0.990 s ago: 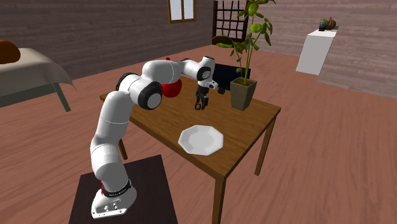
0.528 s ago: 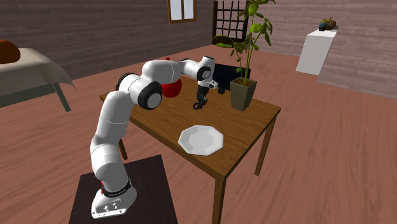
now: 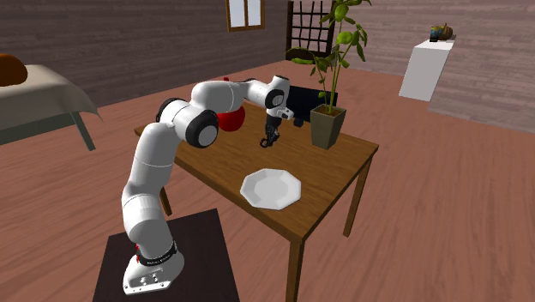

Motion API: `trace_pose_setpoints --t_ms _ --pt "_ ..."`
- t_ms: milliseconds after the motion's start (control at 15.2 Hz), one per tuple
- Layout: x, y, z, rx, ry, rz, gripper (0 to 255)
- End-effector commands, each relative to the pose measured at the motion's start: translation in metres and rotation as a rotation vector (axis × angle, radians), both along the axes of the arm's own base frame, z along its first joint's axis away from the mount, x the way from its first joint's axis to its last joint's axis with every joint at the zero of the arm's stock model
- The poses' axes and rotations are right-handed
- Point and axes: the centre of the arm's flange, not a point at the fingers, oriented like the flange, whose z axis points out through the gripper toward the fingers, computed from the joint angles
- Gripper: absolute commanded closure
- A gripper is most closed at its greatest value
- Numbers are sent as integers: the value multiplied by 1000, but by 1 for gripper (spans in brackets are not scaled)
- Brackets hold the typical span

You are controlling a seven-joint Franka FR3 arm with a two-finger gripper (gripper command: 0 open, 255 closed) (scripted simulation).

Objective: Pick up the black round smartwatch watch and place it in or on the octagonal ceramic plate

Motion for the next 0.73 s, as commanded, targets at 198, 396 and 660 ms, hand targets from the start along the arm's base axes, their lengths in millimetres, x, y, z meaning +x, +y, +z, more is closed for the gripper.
trace_pose_setpoints --t_ms 198,396,660 --pt "1 0 24 0 0 0 255" --pt "1 0 40 0 0 0 255" --pt "1 0 61 0 0 0 255"
